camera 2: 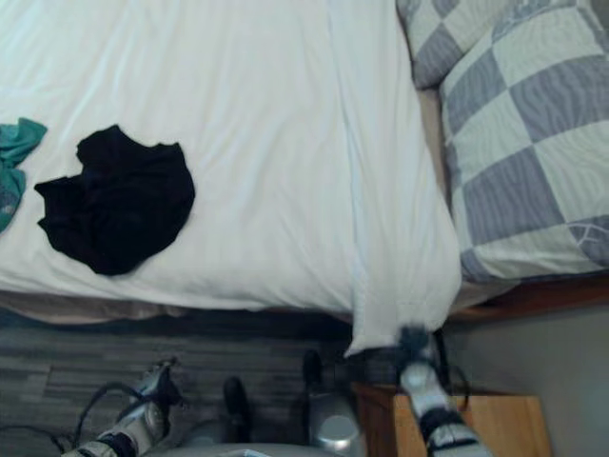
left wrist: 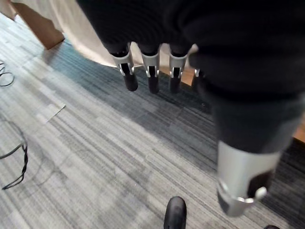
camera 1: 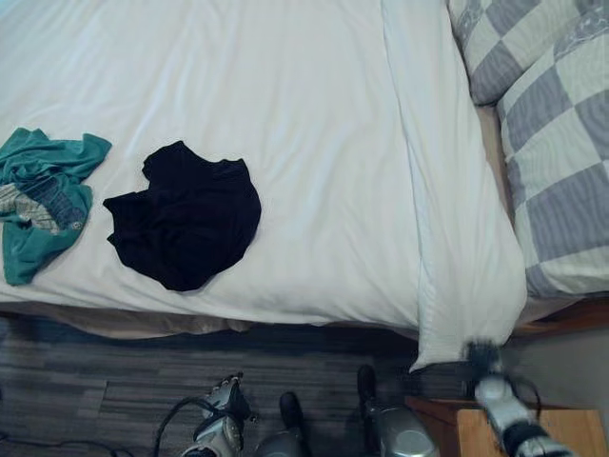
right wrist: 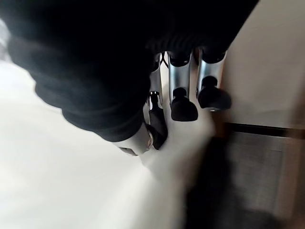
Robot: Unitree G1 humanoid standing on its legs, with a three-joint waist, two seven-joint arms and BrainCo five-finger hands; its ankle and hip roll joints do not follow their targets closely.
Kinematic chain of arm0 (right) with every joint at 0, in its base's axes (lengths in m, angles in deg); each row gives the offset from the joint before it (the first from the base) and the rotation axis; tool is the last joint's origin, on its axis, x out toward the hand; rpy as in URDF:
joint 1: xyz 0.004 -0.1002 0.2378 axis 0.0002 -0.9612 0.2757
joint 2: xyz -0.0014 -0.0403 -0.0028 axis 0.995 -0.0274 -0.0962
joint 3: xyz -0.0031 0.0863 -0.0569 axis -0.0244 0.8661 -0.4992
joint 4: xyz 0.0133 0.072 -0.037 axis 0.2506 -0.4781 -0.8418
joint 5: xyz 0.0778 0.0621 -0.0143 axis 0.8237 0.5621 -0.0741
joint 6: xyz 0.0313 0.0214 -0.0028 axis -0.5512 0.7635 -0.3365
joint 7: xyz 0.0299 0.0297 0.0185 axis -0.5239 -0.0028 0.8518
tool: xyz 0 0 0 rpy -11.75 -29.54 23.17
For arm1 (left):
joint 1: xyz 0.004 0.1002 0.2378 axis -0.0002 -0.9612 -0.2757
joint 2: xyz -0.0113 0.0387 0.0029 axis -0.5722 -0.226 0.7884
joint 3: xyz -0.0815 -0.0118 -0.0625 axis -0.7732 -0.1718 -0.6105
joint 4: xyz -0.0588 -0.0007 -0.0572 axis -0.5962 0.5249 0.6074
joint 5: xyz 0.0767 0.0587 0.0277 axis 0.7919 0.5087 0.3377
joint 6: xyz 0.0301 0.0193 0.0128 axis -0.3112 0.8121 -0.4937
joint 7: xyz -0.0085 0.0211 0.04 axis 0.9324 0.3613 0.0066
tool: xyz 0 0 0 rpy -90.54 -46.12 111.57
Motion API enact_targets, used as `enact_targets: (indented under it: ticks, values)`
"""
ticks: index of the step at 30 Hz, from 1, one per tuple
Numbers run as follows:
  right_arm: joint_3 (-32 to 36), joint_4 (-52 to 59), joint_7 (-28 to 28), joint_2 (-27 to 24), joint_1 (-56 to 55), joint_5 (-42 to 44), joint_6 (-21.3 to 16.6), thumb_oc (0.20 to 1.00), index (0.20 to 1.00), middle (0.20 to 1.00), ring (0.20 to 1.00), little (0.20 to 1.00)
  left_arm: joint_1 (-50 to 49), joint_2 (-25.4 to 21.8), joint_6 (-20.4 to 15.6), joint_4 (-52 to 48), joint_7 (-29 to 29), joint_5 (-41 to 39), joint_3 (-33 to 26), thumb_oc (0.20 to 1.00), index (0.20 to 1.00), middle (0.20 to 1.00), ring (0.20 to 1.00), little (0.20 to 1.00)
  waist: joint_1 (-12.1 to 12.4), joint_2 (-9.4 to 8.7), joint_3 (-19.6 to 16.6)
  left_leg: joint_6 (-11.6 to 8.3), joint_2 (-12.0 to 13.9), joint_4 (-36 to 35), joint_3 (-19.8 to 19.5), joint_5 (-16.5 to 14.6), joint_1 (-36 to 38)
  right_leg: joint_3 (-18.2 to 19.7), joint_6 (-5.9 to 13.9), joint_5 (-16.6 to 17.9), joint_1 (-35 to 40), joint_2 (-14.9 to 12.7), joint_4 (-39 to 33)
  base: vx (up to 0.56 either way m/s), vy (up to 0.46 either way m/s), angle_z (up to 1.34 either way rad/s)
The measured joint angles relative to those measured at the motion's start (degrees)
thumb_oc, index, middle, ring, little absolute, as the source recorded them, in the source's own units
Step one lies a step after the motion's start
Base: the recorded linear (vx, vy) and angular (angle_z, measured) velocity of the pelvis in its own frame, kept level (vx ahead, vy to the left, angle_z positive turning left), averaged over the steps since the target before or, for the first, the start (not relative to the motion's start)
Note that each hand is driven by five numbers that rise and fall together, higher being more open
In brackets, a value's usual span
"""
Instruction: Tidy up the quilt and then pick up the clothes from the bed and put them into the laundry hamper.
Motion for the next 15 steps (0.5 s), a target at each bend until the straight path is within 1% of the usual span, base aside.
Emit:
enact_targets:
  ticks: [1,2,3,4,5,6,7,8,9,10,11,12,13,14,15]
  values:
    - [0.5,-3.3,0.9,1.2,-2.4,0.1,2.4,0.495,0.495,0.495,0.495,0.495,-0.1,-0.2,0.0,0.6,0.2,0.1,0.0,1.000,1.000,1.000,1.000,1.000,-0.1,0.11,0.1,0.03,0.1,0.0,2.1,0.0,0.5,1.9,0.42,0.2,-0.9,0.0,1.0,-0.08,0.053,-0.71]
    - [0.4,-4.3,0.9,1.5,-4.7,0.1,3.2,1.000,1.000,1.000,1.000,1.000,0.3,-0.3,0.1,1.4,0.4,0.3,-0.1,1.000,1.000,1.000,1.000,1.000,-0.8,0.06,0.1,0.36,-0.2,0.0,3.4,-0.3,0.9,2.2,1.27,0.9,-1.1,0.0,0.8,-0.10,0.066,-0.90]
    - [0.4,-4.9,0.9,1.7,-7.3,0.2,4.2,1.000,1.000,1.000,1.000,1.000,0.7,-0.5,0.1,2.3,0.6,0.6,-0.5,1.000,1.000,1.000,1.000,1.000,-2.4,0.19,0.3,0.96,-0.4,0.0,4.8,-0.9,1.4,2.2,1.85,1.3,-1.3,0.0,0.9,-0.07,0.029,-0.61]
    - [0.4,-4.9,0.9,1.7,-8.2,0.2,4.5,1.000,1.000,1.000,1.000,1.000,0.5,-0.6,0.2,2.6,0.6,0.9,-0.7,1.000,1.000,1.000,1.000,1.000,-3.2,0.29,0.5,0.98,-0.2,-0.1,5.2,-1.0,1.7,2.2,2.44,1.6,-1.4,0.0,1.0,-0.06,0.013,-0.59]
    - [0.3,-4.9,0.9,1.7,-9.5,0.2,4.8,1.000,1.000,1.000,1.000,1.000,1.0,-0.7,0.1,3.0,0.7,1.1,-1.2,1.000,1.000,1.000,1.000,1.000,-3.8,0.35,0.5,1.17,0.1,-0.3,6.4,-1.1,1.9,1.9,3.49,2.3,-1.7,0.2,0.9,-0.06,0.010,-0.62]
    - [-0.4,-4.9,1.0,2.0,-11.4,0.3,5.1,1.000,1.000,1.000,1.000,1.000,2.8,-0.4,0.1,3.3,0.7,1.2,-2.3,1.000,1.000,1.000,1.000,1.000,-4.1,0.90,0.9,1.98,0.5,-0.4,7.1,-2.0,1.9,-0.3,4.10,1.4,-2.3,0.1,2.0,-0.06,-0.022,-0.57]
    - [-1.1,-4.9,1.2,2.1,-11.4,0.3,5.2,1.000,1.000,1.000,1.000,1.000,3.1,-0.4,0.0,3.2,0.7,1.2,-2.5,1.000,1.000,1.000,1.000,1.000,-4.0,1.11,1.0,2.15,0.8,-0.4,7.7,-1.9,1.8,-1.2,3.80,0.3,-2.7,0.2,3.7,0.02,-0.065,-0.69]
    - [-2.5,-4.1,1.6,2.2,-10.8,0.3,5.2,1.000,1.000,1.000,1.000,1.000,3.2,-0.4,-0.1,3.1,0.7,1.1,-2.5,1.000,1.000,1.000,1.000,1.000,-2.7,1.32,0.9,1.52,1.7,-0.4,9.5,-1.9,1.8,-3.1,2.61,-3.5,-3.9,0.5,8.3,0.05,-0.099,-0.50]
    - [-3.2,-3.9,1.7,2.4,-9.9,0.2,4.9,1.000,1.000,1.000,1.000,1.000,3.0,-0.3,-0.2,3.2,0.8,1.1,-2.4,1.000,1.000,1.000,1.000,1.000,-2.3,1.42,0.8,0.73,2.0,-0.4,9.2,-1.7,1.7,-3.5,2.13,-4.4,-3.4,0.6,8.0,0.05,-0.063,-0.46]
    - [-4.4,-3.3,1.8,2.4,-8.8,0.1,4.9,1.000,1.000,1.000,1.000,1.000,2.8,0.0,-0.4,3.3,0.8,1.1,-2.5,1.000,1.000,1.000,1.000,1.000,-1.9,1.74,1.0,0.04,2.4,0.0,9.1,-1.3,1.4,-3.9,1.39,-4.6,-3.3,1.2,6.9,-0.10,-0.091,0.03]
    - [-5.5,-2.6,1.9,2.2,-7.9,0.1,4.7,1.000,1.000,1.000,1.000,1.000,2.7,1.1,-0.8,3.3,1.0,1.1,-2.4,1.000,1.000,1.000,1.000,1.000,-1.7,2.17,0.8,-0.50,3.1,0.4,7.4,-1.0,0.2,-4.2,1.26,-4.4,-2.8,1.8,4.6,-0.11,-0.066,0.30]
    - [-6.0,-1.8,1.9,1.8,-6.4,0.0,4.3,1.000,1.000,1.000,1.000,1.000,2.4,1.9,-1.1,3.2,1.0,0.9,-2.5,1.000,1.000,1.000,1.000,1.000,-1.0,3.44,1.0,-1.72,3.8,2.9,6.1,0.2,-1.4,-4.6,0.48,-4.5,-2.9,2.4,4.7,-0.19,-0.068,0.52]
    - [-7.0,-2.0,2.0,1.8,-5.6,0.0,4.2,1.000,1.000,1.000,1.000,1.000,3.3,2.0,-1.3,2.0,1.0,0.8,-2.4,1.000,1.000,1.000,1.000,1.000,-0.7,2.74,1.4,-2.42,3.8,7.8,4.7,-0.2,-4.4,-4.5,-0.70,-4.7,-3.3,1.6,4.5,-0.15,0.113,0.65]
    - [-6.8,-1.9,2.1,0.5,-2.0,0.0,4.3,1.000,1.000,1.000,1.000,1.000,2.6,2.9,-1.8,0.8,0.9,-1.1,-2.5,1.000,1.000,1.000,1.000,1.000,1.8,3.13,2.1,-4.78,3.7,14.0,0.9,2.2,-9.2,-5.0,-1.92,-4.0,-3.2,0.3,3.8,-0.14,0.155,0.61]
    - [-6.8,-2.0,2.0,-0.7,-0.8,-0.1,4.3,1.000,1.000,1.000,1.000,1.000,2.9,3.6,-2.1,0.3,0.9,-1.7,-2.5,1.000,1.000,1.000,1.000,1.000,2.4,3.42,2.2,-5.96,3.3,16.1,-1.4,3.2,-10.8,-6.0,-2.51,-3.5,-3.0,-0.7,3.4,-0.04,0.312,0.76]
